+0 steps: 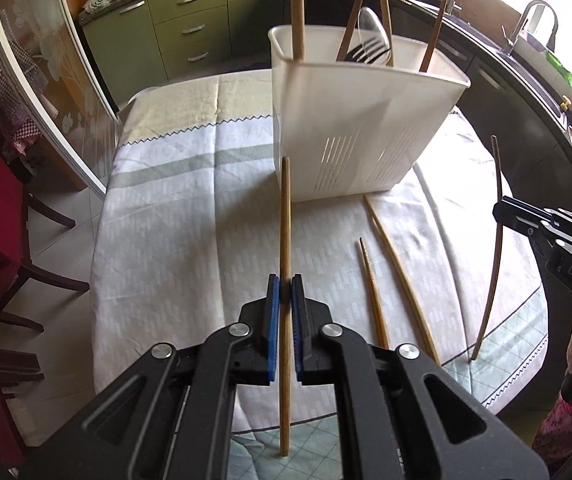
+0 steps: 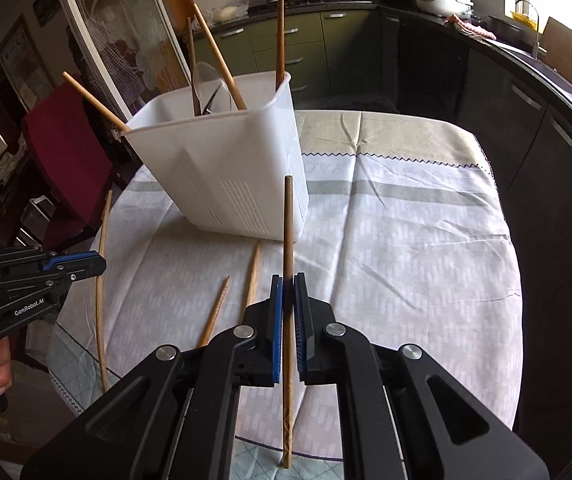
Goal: Organize utensils
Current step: 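Raise both chopsticks upright and carry them to the white holder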
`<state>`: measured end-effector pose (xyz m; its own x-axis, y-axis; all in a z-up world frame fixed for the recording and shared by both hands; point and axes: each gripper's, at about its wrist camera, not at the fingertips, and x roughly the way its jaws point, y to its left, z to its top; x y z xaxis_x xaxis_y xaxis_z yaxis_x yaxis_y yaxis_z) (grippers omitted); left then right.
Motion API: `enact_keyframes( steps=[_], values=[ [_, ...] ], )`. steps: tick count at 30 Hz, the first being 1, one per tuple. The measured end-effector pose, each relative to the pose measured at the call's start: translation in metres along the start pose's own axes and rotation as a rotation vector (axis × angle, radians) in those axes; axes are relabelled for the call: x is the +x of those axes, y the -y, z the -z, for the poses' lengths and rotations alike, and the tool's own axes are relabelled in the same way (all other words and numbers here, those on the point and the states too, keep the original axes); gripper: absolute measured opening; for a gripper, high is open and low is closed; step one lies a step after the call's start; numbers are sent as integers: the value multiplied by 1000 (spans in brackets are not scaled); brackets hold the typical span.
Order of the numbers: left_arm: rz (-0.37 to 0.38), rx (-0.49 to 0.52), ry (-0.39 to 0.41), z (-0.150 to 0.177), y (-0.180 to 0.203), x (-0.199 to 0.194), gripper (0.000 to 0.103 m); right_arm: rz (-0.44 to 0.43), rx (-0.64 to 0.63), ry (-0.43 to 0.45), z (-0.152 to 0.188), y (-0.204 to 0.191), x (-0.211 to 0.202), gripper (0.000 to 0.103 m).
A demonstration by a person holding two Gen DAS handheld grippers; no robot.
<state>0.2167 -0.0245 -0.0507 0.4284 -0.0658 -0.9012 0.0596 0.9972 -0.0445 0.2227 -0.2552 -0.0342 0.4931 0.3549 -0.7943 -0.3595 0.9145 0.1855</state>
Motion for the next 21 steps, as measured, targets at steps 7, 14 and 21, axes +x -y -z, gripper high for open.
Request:
enact_keyframes(
  steps=[7, 14, 21],
  values=[
    [-3, 11, 89, 6, 0, -45, 6, -10, -15, 73, 18, -5, -35, 6],
    [-2, 25, 123, 16, -1, -66, 6, -24, -13, 131, 36, -8, -56, 6],
    [9, 30, 148, 28, 0, -76, 6, -20, -19, 162, 52, -9, -73, 6]
  ],
)
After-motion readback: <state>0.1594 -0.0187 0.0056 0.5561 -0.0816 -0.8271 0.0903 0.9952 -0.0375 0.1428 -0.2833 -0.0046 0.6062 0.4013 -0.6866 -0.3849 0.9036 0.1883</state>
